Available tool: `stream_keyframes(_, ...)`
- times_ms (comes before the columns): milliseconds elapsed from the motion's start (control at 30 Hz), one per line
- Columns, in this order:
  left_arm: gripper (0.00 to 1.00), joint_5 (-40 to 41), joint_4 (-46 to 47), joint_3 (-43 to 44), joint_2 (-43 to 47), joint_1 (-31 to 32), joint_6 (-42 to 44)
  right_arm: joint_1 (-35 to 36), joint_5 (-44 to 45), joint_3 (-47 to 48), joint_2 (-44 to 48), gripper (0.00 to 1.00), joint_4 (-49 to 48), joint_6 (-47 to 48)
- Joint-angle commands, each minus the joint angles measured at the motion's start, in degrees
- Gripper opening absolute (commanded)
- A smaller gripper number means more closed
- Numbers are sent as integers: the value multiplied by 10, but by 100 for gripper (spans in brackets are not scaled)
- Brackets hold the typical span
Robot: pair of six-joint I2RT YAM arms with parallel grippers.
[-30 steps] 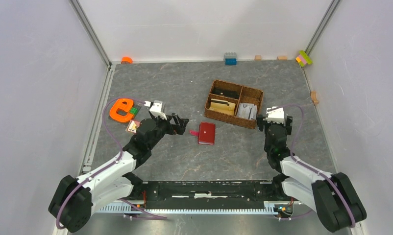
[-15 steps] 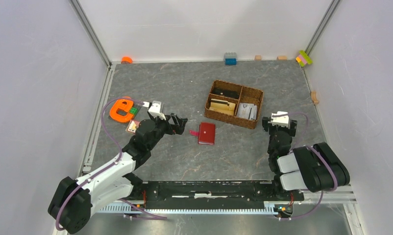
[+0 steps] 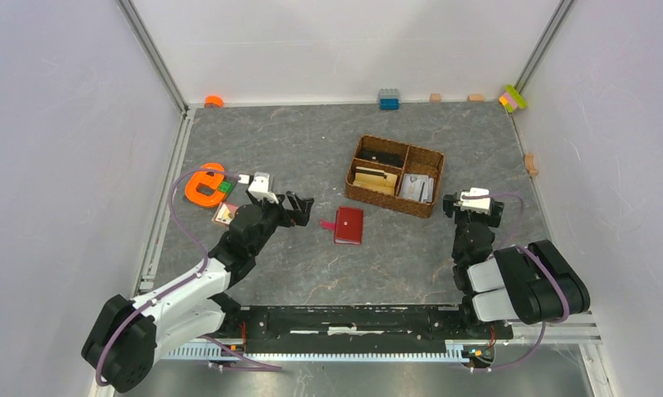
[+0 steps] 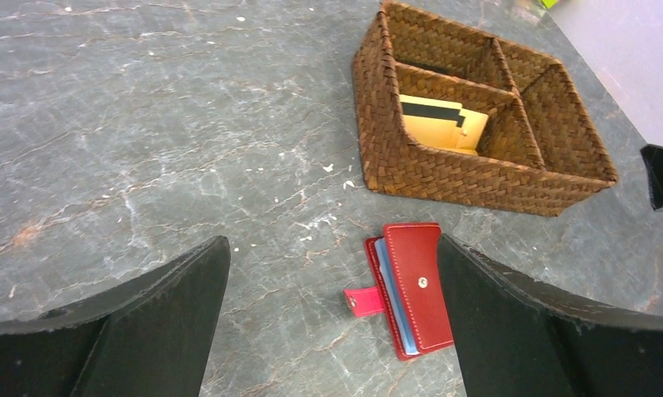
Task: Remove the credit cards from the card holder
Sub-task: Reset both arms
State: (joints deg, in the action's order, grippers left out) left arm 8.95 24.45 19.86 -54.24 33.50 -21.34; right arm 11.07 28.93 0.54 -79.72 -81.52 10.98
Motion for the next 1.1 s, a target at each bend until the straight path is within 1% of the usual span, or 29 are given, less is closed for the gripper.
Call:
stream_keyframes(0, 100, 56, 79, -36, 26, 5, 9, -3, -4, -71, -1, 98, -45, 4)
stream_keyframes(133, 100, 143, -27, -2, 59, 12, 17, -3, -4, -70, -1, 98, -45, 4)
stream_keyframes(167, 100, 173, -61, 17, 55, 13, 14, -3, -4, -70, -1, 98, -46, 4)
stream_keyframes(233, 100, 195, -107, 56, 31, 12, 36, -3, -4, -71, 0, 98, -45, 4)
stream_keyframes(300, 100, 182, -154, 102, -12, -5, 74, -3, -4, -70, -1, 98, -45, 4)
stream_keyframes(367, 100, 142, -175, 127, -62, -40, 109, -3, -4, -70, -1, 98, -45, 4)
stream_keyframes(400, 100, 141, -178, 133, -76, -55, 120, -3, -4, -71, -1, 98, -45, 4)
stream_keyframes(467, 100, 124, -127, 107, -91, -72, 161, -3, -4, -70, -1, 98, -46, 4)
stream_keyframes(533, 100, 78, -42, 54, -73, -92, 208, -3, -4, -70, -1, 98, -45, 4)
stream_keyframes(567, 100, 61, -11, 31, -62, -107, 212, -3, -4, -70, -1, 98, -45, 4)
stream_keyframes(633, 100, 25, 10, 7, -35, -131, 252, -3, -4, -71, 0, 98, -46, 4)
stream_keyframes(700, 100, 10, 63, -29, -20, -139, 291, -3, -4, -71, -1, 98, -46, 4)
stream_keyframes(733, 100, 27, 109, -59, -19, -141, 301, -3, -4, -70, -1, 98, -46, 4)
stream_keyframes(767, 100, 51, 177, -87, -26, -146, 291, -3, -4, -71, 0, 98, -45, 4)
stream_keyframes(800, 100, 55, 240, -119, -39, -156, 288, -3, -4, -70, -1, 98, -45, 4)
stream_keyframes(867, 100, 15, 348, -160, -94, -175, 295, -3, -4, -70, -2, 98, -45, 4)
stream_keyframes(900, 100, -9, 394, -157, -130, -179, 308, -3, -4, -71, -1, 98, -45, 4)
stream_keyframes(933, 100, -17, 385, -136, -158, -179, 324, -3, -4, -70, -1, 98, -45, 4)
stream_keyframes(967, 100, -25, 304, -96, -165, -180, 331, -3, -4, -70, -1, 98, -45, 4)
stream_keyframes(1000, 100, -26, 273, -71, -183, -188, 327, -3, -4, -71, -1, 98, -45, 4)
stream_keyframes(1033, 100, -21, 313, -68, -217, -199, 323, -3, -4, -71, -1, 98, -45, 4)
stream_keyframes(1067, 100, 4, 368, -80, -237, -207, 311, -3, -4, -71, -1, 98, -46, 4)
